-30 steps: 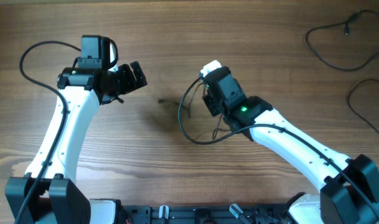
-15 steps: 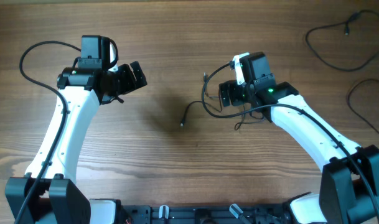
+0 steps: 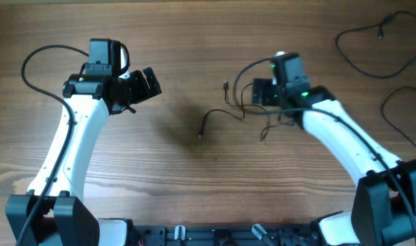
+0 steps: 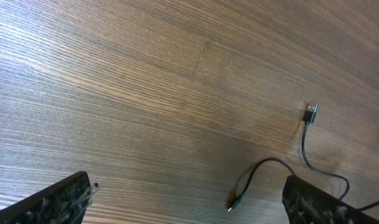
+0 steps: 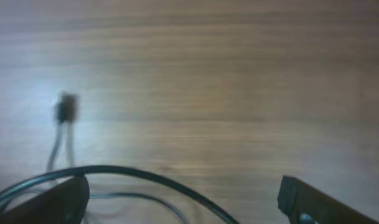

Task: Untangle cables

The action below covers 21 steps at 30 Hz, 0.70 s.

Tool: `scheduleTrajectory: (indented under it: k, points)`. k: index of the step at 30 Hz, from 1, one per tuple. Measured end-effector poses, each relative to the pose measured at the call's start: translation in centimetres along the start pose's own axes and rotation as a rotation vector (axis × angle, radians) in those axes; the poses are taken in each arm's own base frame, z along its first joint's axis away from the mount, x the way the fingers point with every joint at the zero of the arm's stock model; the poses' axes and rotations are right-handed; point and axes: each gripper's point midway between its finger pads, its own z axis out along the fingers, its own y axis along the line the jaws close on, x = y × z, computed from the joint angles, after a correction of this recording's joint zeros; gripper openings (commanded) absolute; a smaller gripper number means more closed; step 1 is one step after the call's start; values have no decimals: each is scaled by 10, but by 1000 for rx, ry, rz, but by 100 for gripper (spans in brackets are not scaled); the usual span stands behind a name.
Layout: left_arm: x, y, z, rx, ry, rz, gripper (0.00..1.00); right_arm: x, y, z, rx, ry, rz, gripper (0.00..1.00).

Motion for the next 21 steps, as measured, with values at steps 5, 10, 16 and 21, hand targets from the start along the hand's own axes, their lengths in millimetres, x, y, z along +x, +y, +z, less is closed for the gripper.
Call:
scheduleTrajectory:
  k: [5,10,16,21]
  points:
    - [0,0,0,0,0,0,100,-45,-47,-7,10,-81,120,100]
    - [0,0,0,0,0,0,100,-52,-48,-13,7,-88,68,100]
    - [0,0,0,0,0,0,100,5,-58,-34,57,138,162,100]
    - [0,0,0,0,0,0,100,52,-55,-31,77,279,353,100]
